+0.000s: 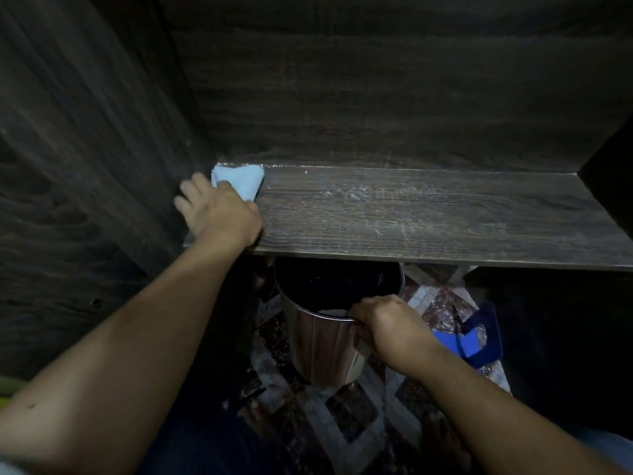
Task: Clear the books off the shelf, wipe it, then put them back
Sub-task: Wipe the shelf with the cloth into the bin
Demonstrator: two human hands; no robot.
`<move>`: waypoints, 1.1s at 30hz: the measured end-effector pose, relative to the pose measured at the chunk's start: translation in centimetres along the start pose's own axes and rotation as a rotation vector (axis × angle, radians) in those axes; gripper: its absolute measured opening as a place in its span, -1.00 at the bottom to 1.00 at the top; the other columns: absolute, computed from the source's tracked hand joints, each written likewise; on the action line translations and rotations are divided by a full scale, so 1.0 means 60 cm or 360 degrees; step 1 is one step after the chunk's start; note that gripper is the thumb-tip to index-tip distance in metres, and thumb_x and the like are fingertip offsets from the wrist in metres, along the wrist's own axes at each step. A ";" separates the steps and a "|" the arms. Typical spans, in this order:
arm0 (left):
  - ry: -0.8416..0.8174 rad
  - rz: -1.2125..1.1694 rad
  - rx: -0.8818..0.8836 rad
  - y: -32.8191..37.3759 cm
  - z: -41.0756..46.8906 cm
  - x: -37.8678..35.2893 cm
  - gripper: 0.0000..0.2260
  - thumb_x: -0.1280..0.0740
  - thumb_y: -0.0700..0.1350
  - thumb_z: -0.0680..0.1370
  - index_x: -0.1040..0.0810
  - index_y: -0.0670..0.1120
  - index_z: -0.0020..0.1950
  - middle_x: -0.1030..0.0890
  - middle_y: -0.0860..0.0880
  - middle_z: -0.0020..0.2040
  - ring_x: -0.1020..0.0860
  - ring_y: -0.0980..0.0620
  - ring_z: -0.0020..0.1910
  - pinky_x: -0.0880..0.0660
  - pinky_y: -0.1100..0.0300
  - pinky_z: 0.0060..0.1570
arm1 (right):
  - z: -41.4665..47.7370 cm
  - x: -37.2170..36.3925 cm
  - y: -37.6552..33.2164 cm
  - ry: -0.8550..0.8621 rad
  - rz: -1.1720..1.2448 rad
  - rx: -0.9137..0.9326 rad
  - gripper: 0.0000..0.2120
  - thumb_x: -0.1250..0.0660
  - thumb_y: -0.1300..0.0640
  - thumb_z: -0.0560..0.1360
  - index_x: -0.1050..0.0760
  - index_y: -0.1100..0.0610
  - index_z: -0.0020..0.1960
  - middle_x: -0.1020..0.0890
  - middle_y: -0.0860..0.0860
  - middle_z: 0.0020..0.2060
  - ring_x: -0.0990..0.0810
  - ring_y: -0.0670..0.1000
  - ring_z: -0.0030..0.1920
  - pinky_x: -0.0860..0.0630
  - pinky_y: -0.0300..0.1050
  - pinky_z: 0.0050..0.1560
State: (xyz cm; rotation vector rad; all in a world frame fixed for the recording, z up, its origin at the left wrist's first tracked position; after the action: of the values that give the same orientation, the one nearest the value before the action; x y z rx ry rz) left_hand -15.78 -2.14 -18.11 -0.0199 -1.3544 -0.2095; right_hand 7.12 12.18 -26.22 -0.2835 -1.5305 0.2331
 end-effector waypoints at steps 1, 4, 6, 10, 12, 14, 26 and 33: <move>0.0019 0.0058 -0.0103 0.005 0.009 -0.005 -0.46 -0.21 0.12 0.52 -0.36 -0.22 0.37 -0.25 -0.26 0.39 -0.14 -0.26 0.42 -0.11 -0.12 0.40 | 0.003 -0.004 0.002 0.0002 -0.0004 0.0010 -0.92 -0.29 0.19 0.41 -0.55 0.15 -0.21 -0.60 0.07 -0.27 -0.59 0.14 -0.22 -0.21 -0.22 -0.19; -0.0067 -0.0010 -0.0459 0.020 0.026 -0.038 -0.34 -0.21 0.18 0.55 -0.16 -0.18 0.51 -0.05 -0.25 0.54 0.07 -0.23 0.53 0.03 -0.13 0.47 | 0.007 -0.010 0.006 -0.0008 -0.0025 0.0023 -0.88 -0.27 0.17 0.43 -0.58 0.15 -0.15 -0.61 0.07 -0.22 -0.59 0.14 -0.17 -0.22 -0.21 -0.19; -0.0163 -0.0148 -0.0420 0.016 0.029 -0.057 -0.36 -0.19 0.13 0.59 -0.07 -0.14 0.55 -0.01 -0.26 0.55 0.05 -0.23 0.53 0.00 -0.12 0.48 | 0.008 -0.014 0.007 -0.0036 -0.0048 0.0010 -0.86 -0.27 0.17 0.45 -0.59 0.14 -0.08 -0.61 0.06 -0.15 -0.58 0.13 -0.09 -0.24 -0.19 -0.18; -0.0110 -0.0423 -0.0319 0.015 0.016 -0.059 -0.46 -0.19 -0.14 0.59 -0.13 -0.17 0.55 -0.18 -0.25 0.52 -0.17 -0.21 0.49 -0.15 -0.03 0.45 | 0.006 -0.022 0.010 -0.0090 0.0008 -0.0014 -0.93 -0.33 0.19 0.43 -0.56 0.12 -0.09 -0.61 0.03 -0.14 -0.57 0.11 -0.07 -0.26 -0.19 -0.18; -0.0110 -0.0586 -0.0293 0.017 0.007 -0.052 -0.48 -0.19 -0.19 0.59 -0.19 -0.11 0.55 -0.33 -0.21 0.46 -0.34 -0.21 0.40 -0.28 -0.02 0.34 | 0.005 -0.028 0.012 -0.0142 0.0040 -0.0018 -0.93 -0.34 0.18 0.44 -0.56 0.09 -0.09 -0.60 0.01 -0.14 -0.57 0.09 -0.06 -0.31 -0.20 -0.15; -0.0039 -0.0749 -0.0341 0.020 0.002 -0.044 -0.50 -0.18 -0.23 0.58 -0.23 -0.11 0.53 -0.41 -0.20 0.41 -0.41 -0.23 0.33 -0.33 -0.02 0.29 | 0.004 -0.030 0.014 -0.0161 0.0053 -0.0029 -0.94 -0.33 0.17 0.45 -0.56 0.08 -0.09 -0.59 0.00 -0.13 -0.56 0.08 -0.06 -0.30 -0.21 -0.15; 0.0105 0.0170 -0.0656 0.019 0.132 -0.070 -0.41 -0.17 -0.24 0.57 -0.01 -0.23 0.56 0.01 -0.26 0.56 0.04 -0.24 0.53 -0.02 -0.06 0.48 | 0.010 -0.021 0.023 -0.0084 0.0088 -0.0037 -0.97 -0.36 0.18 0.42 -0.57 0.13 -0.16 -0.59 0.02 -0.23 -0.57 0.10 -0.16 -0.24 -0.24 -0.19; -0.0307 -0.0473 -0.0298 0.029 0.124 -0.047 -0.44 -0.21 -0.22 0.59 -0.11 -0.16 0.57 -0.22 -0.24 0.51 -0.28 -0.23 0.44 -0.25 0.03 0.38 | 0.001 -0.014 0.030 -0.0083 0.0111 -0.0071 -0.98 -0.39 0.22 0.37 -0.58 0.13 -0.20 -0.59 0.02 -0.28 -0.58 0.10 -0.22 -0.22 -0.24 -0.22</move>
State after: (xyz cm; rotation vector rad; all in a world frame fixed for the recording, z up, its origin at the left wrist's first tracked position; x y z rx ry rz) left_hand -23.26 0.98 -19.06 0.0043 -1.5232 -0.5970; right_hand 7.07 13.63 -27.58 -0.3688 -1.5802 0.2634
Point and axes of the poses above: each hand's wrist, its own z-axis towards the middle knuckle, its own x-axis out of the back of the hand, y = z × x, the point moved 5 cm from there along z, towards the middle knuckle
